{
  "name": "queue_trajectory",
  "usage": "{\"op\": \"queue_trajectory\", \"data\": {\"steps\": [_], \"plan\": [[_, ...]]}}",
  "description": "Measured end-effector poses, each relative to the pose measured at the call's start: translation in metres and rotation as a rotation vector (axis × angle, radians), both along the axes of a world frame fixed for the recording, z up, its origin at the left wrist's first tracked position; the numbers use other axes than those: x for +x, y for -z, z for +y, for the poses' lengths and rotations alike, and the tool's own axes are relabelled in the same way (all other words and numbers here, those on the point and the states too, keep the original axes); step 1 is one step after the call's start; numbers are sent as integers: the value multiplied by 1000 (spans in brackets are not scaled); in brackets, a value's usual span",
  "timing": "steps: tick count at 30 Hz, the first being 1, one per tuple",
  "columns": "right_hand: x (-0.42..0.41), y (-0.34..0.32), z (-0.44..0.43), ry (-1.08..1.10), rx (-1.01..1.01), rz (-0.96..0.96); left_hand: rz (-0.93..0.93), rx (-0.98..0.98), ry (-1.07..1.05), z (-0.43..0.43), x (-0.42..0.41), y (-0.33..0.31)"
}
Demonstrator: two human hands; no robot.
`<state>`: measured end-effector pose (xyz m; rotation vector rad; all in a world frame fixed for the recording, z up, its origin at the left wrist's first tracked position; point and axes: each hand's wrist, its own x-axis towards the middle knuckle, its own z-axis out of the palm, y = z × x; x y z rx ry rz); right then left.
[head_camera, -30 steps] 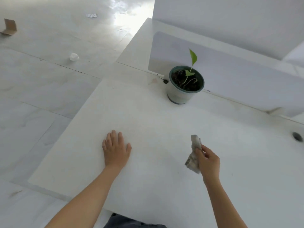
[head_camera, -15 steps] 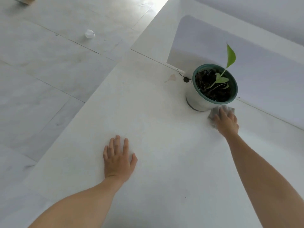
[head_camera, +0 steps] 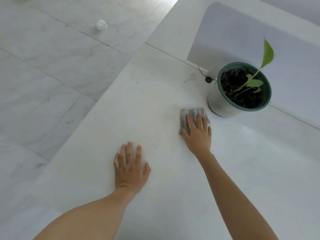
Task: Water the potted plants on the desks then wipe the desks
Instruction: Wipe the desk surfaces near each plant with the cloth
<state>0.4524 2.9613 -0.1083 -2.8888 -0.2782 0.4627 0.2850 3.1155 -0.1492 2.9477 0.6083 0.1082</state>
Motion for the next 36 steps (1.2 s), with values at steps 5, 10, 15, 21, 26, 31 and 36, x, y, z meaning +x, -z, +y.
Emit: {"op": "queue_trajectory", "data": {"steps": [5,10,15,21,26,31,36], "plan": [[77,1,28,2,-40,-1,10,-1,-3,0,-1,0],[72,-2,43,13,-67,62,15,-24,-3,0,0,-1],[11,-1,6,-281,-28,-15,39,-55,1,0,2,-5],[-27,-7,-59,-229,-74,-20,57,-73,19,1,1,-7],[-31,-12,-95,136,-82,-36,107,-96,29,0,1,-14],[-38,-17,-70,588,86,-100,145,-128,37,0,1,-16],[-18,-42,5,612,540,-7,131,-125,37,0,1,-17]]}}
